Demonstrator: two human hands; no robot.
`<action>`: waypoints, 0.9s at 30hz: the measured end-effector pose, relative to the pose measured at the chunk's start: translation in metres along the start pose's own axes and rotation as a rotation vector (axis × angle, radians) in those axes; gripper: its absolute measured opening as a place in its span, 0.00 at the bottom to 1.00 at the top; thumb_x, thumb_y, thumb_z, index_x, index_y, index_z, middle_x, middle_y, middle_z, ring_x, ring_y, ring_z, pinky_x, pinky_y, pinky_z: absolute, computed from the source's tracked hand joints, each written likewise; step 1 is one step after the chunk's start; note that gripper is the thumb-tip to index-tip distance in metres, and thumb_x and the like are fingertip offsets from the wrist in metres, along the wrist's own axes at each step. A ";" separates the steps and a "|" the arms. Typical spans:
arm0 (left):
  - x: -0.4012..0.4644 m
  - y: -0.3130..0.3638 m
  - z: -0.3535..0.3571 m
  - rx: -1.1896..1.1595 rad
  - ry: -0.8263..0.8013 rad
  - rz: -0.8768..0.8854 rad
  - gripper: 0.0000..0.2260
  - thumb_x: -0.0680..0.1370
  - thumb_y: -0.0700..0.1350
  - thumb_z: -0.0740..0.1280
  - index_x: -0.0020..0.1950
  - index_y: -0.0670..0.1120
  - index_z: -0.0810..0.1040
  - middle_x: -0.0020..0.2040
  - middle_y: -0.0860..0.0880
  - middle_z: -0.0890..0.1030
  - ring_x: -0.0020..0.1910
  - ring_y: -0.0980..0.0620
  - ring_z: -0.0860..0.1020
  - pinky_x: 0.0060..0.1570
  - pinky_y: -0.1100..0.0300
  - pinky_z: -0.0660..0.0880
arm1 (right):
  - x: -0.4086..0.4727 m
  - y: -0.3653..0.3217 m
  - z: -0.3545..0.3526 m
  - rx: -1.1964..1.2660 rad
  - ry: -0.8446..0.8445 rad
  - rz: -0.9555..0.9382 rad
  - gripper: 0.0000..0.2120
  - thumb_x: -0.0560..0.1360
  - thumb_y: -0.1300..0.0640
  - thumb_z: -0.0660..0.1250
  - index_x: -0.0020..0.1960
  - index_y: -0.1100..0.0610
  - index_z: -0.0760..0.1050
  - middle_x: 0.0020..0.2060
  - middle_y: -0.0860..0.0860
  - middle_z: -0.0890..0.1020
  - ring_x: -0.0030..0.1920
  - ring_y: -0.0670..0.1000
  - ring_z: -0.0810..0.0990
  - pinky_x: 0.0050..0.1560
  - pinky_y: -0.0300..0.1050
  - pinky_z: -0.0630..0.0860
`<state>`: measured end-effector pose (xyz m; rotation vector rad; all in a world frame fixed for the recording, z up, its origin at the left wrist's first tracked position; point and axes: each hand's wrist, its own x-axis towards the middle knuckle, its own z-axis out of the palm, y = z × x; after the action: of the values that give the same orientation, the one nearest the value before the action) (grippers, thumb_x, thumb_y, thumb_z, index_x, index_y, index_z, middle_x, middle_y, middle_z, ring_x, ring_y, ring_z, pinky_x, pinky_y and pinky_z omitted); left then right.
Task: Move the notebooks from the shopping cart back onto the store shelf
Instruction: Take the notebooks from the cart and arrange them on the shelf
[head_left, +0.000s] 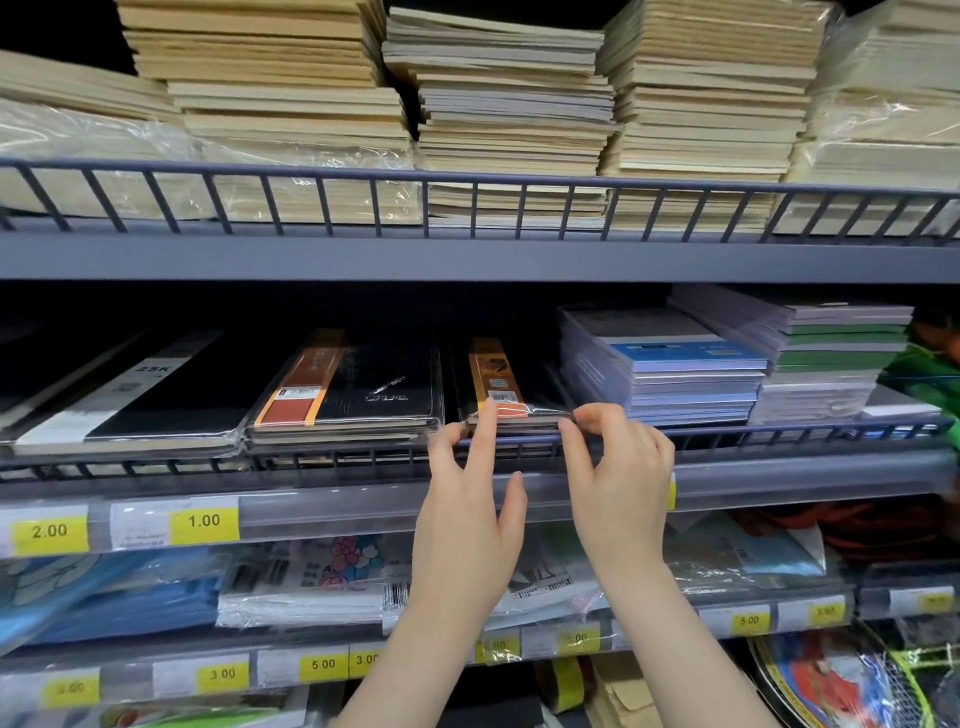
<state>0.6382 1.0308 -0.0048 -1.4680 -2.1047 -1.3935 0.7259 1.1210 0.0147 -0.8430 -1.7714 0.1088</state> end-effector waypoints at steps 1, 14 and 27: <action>0.001 0.000 0.000 0.018 0.002 0.000 0.30 0.77 0.48 0.63 0.75 0.57 0.53 0.66 0.49 0.63 0.26 0.56 0.68 0.27 0.71 0.64 | 0.000 0.000 0.000 -0.002 -0.003 -0.002 0.05 0.75 0.53 0.66 0.47 0.54 0.75 0.38 0.45 0.81 0.41 0.45 0.74 0.53 0.35 0.59; -0.023 0.004 -0.025 0.037 -0.037 0.093 0.28 0.76 0.55 0.59 0.74 0.57 0.54 0.74 0.53 0.55 0.41 0.61 0.72 0.37 0.70 0.73 | -0.006 -0.005 -0.008 0.054 0.010 -0.007 0.15 0.73 0.49 0.66 0.56 0.57 0.73 0.49 0.52 0.77 0.51 0.50 0.73 0.52 0.45 0.71; 0.009 -0.066 -0.149 0.234 0.265 -0.258 0.23 0.69 0.59 0.69 0.62 0.52 0.76 0.40 0.42 0.83 0.41 0.43 0.80 0.38 0.58 0.70 | -0.022 -0.088 0.019 0.253 -0.200 -0.073 0.18 0.75 0.45 0.62 0.62 0.50 0.71 0.52 0.44 0.79 0.50 0.46 0.77 0.56 0.39 0.67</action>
<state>0.5329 0.9150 0.0423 -0.8972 -2.2478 -1.2857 0.6700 1.0493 0.0310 -0.6008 -1.9240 0.3723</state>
